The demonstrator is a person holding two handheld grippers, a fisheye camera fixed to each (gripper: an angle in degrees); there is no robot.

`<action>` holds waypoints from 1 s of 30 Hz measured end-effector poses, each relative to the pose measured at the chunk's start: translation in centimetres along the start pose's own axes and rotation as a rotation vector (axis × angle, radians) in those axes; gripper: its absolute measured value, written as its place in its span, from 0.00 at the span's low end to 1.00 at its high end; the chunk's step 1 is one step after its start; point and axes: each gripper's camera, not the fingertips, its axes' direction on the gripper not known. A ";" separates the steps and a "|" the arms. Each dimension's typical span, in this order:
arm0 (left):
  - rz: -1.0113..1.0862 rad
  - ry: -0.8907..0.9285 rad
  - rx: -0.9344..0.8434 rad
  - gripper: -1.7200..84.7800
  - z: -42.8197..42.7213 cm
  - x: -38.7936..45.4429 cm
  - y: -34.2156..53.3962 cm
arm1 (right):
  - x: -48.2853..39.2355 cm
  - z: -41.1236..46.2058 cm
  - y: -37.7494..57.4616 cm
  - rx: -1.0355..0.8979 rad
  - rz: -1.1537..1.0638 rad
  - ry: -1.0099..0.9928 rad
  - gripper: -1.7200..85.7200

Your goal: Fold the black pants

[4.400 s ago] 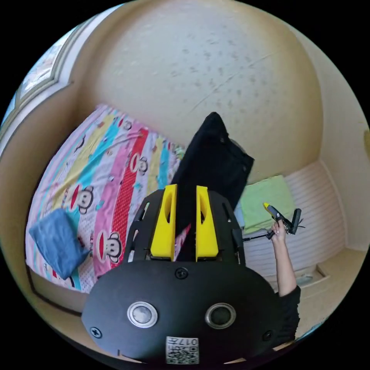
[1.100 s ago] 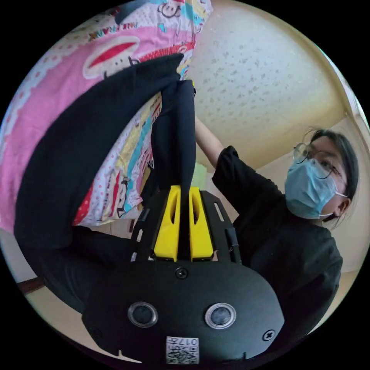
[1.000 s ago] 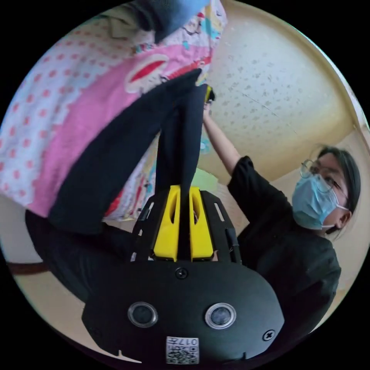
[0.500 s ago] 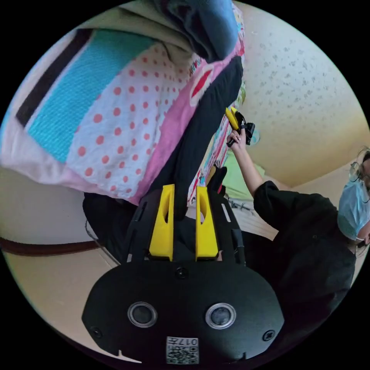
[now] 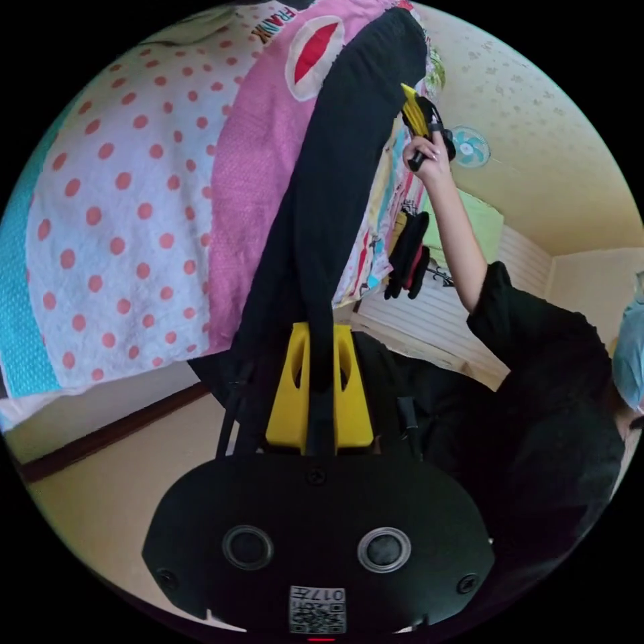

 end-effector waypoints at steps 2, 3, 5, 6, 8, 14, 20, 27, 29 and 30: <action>0.092 0.078 -0.016 0.08 0.5 1.2 0.2 | -2.0 -1.6 -0.6 0.000 -0.069 0.030 0.06; 0.167 0.095 -0.025 0.07 1.0 2.4 0.5 | -2.9 -2.7 -0.6 0.010 -0.088 0.080 0.06; 0.160 0.034 -0.012 0.07 1.8 3.1 0.7 | -2.8 -3.4 -0.5 -0.029 -0.106 0.167 0.06; 0.079 -0.016 -0.024 0.07 2.7 2.4 0.5 | -1.8 -3.0 -0.2 -0.077 -0.090 0.242 0.06; -0.016 -0.083 -0.043 0.08 4.3 0.5 0.3 | 0.2 -2.2 0.4 -0.138 -0.022 0.307 0.06; -0.147 -0.180 -0.078 0.12 5.8 -0.5 0.5 | 3.1 -1.3 5.9 -0.061 0.043 0.012 0.11; 0.088 -0.249 0.368 0.15 2.6 3.5 -0.8 | 3.7 8.4 14.0 -0.198 0.061 -0.085 0.13; 0.077 -0.322 0.129 0.09 11.2 2.4 -6.3 | 2.0 12.9 16.8 -0.485 -0.017 -0.127 0.08; 0.110 -0.189 0.116 0.08 13.6 3.5 -4.8 | 0.7 10.3 17.8 -0.525 -0.083 -0.135 0.06; 0.122 -0.130 0.086 0.08 15.5 4.0 -3.8 | 0.1 8.6 19.1 -0.570 -0.111 -0.127 0.06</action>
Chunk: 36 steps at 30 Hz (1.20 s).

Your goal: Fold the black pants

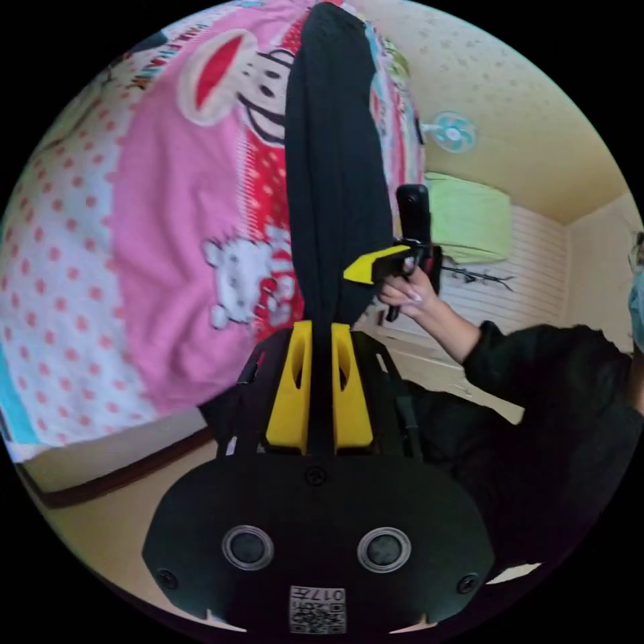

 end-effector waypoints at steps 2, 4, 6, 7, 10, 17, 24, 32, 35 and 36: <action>-0.008 0.081 -0.107 0.08 3.4 0.6 1.2 | -0.7 0.1 3.4 -0.081 0.020 0.044 0.06; -0.018 0.078 -0.269 0.09 7.1 0.7 2.1 | 0.2 1.3 7.8 -0.195 0.133 0.106 0.08; -0.041 -0.041 -0.353 0.11 9.4 0.0 2.6 | 1.5 1.2 10.2 -0.283 0.217 0.159 0.11; -0.042 -0.049 -0.338 0.12 9.2 -0.3 2.4 | 2.3 -0.2 11.3 -0.257 0.253 0.162 0.13; -0.022 0.048 -0.138 0.14 6.4 -1.5 -0.4 | 3.5 -7.0 12.2 -0.010 0.265 0.111 0.16; 0.012 0.067 -0.001 0.19 3.4 -4.2 -14.4 | 7.0 -16.7 7.7 0.374 0.145 0.109 0.18; -0.050 0.238 -0.338 0.12 12.2 -4.9 -19.0 | 9.4 -10.6 2.3 0.202 0.123 -0.164 0.09; 0.485 0.176 -0.068 0.08 8.8 13.8 -3.3 | -11.3 -10.4 11.9 0.251 -0.197 -0.108 0.02; 0.714 0.091 0.071 0.08 4.8 24.9 3.8 | -23.6 -11.4 14.3 0.245 -0.412 -0.080 0.02; 0.804 0.076 0.109 0.08 3.3 29.0 5.9 | -28.2 -12.0 14.9 0.237 -0.528 -0.070 0.02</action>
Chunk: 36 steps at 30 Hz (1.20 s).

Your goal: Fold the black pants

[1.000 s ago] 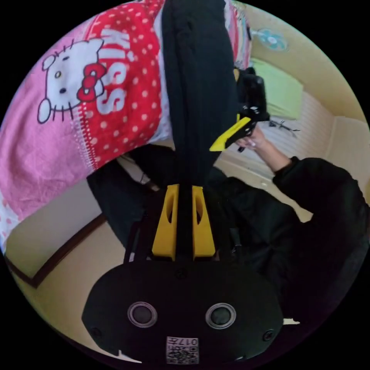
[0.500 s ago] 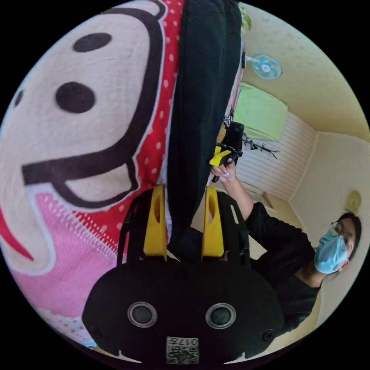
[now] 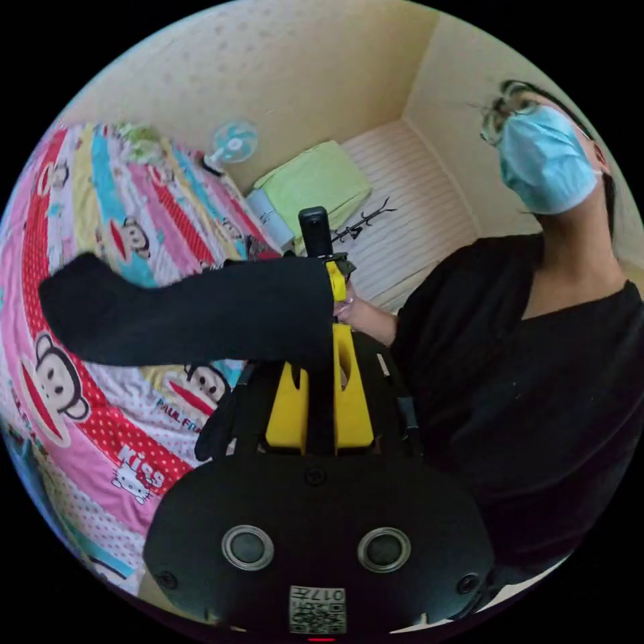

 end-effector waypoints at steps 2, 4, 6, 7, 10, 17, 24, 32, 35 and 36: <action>0.106 -0.051 0.019 0.09 -1.4 5.2 -2.6 | -5.3 -0.4 -2.6 -0.004 -0.160 0.006 0.02; 0.154 -0.122 0.047 0.09 -2.7 8.6 -5.2 | -9.5 -1.5 -5.7 0.034 -0.277 0.032 0.02; 0.196 -0.195 0.078 0.09 -3.6 10.4 -8.2 | -10.8 -2.5 -7.8 0.050 -0.327 0.063 0.02; 0.204 -0.221 0.086 0.09 -3.7 10.4 -8.8 | -10.6 -3.2 -9.1 0.050 -0.347 0.104 0.02; 0.087 -0.306 0.070 0.09 -3.3 5.4 -12.6 | -5.3 -5.7 -12.2 0.060 -0.249 0.217 0.03; -0.209 -0.362 0.001 0.09 -0.3 -13.0 -17.8 | 10.3 -9.9 -15.6 0.154 0.081 0.280 0.03; -0.420 -0.280 -0.074 0.11 10.2 -21.7 -2.3 | 18.6 -0.1 -2.3 0.002 0.313 0.545 0.08; -0.912 -0.191 -0.353 0.21 18.0 -25.0 18.1 | 26.3 5.1 21.3 0.159 0.978 0.317 0.18; -0.917 -0.231 -0.226 0.21 13.8 -25.9 16.6 | 25.5 2.2 20.0 0.237 0.920 0.371 0.19; -0.886 -0.252 -0.179 0.21 12.2 -26.5 15.0 | 25.5 0.6 18.6 0.270 0.887 0.415 0.19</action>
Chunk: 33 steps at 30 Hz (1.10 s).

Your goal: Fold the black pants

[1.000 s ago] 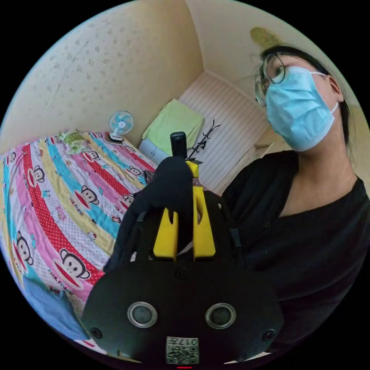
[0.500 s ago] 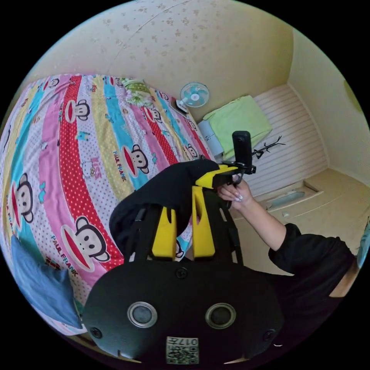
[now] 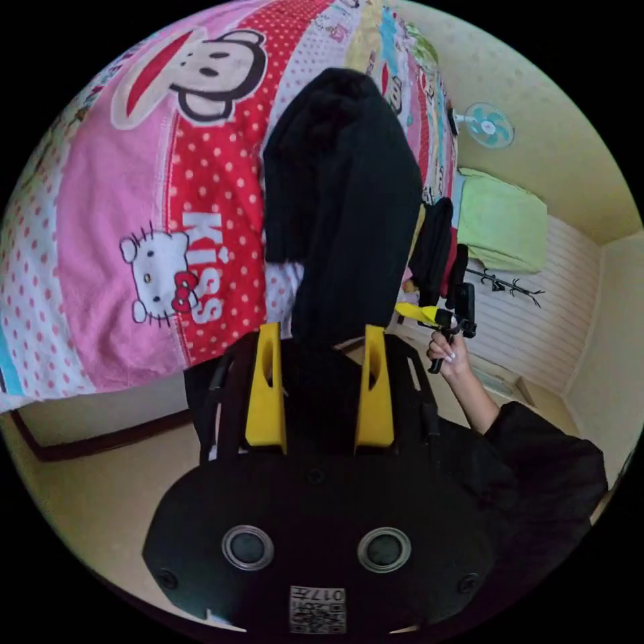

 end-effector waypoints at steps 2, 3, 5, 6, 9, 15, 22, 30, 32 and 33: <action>0.054 -0.010 0.072 0.22 -2.4 0.8 -2.9 | -1.3 -1.6 -2.8 0.076 -0.055 0.034 0.20; 0.089 -0.015 0.107 0.23 -3.5 1.1 -5.0 | -1.9 -2.2 -4.9 0.113 -0.093 0.055 0.21; 0.128 -0.030 0.132 0.24 -4.2 1.3 -8.3 | -2.0 -2.0 -8.2 0.145 -0.125 0.083 0.22; 0.138 -0.044 0.132 0.25 -3.9 1.0 -10.4 | -1.4 -1.1 -10.5 0.147 -0.110 0.093 0.23; 0.095 0.027 0.066 0.29 -1.0 -1.0 -14.0 | 2.1 4.4 -15.1 0.006 -0.027 0.015 0.30; 0.030 0.128 0.257 0.19 -1.3 -0.8 -9.2 | -2.3 9.4 -13.2 0.059 -0.023 0.208 0.31; 0.021 0.106 0.270 0.14 -7.4 1.1 0.6 | -9.4 12.4 -7.9 -0.122 -0.079 0.106 0.18; -0.071 -0.025 0.720 0.15 -30.3 2.9 12.0 | -27.3 21.7 -11.0 -0.285 -0.369 -0.060 0.18; -0.109 -0.093 0.759 0.16 -36.7 2.2 11.5 | -32.0 24.6 -13.8 -0.297 -0.425 -0.068 0.18; -0.153 -0.121 0.792 0.15 -40.9 1.5 11.3 | -34.9 26.5 -15.6 -0.292 -0.456 -0.053 0.18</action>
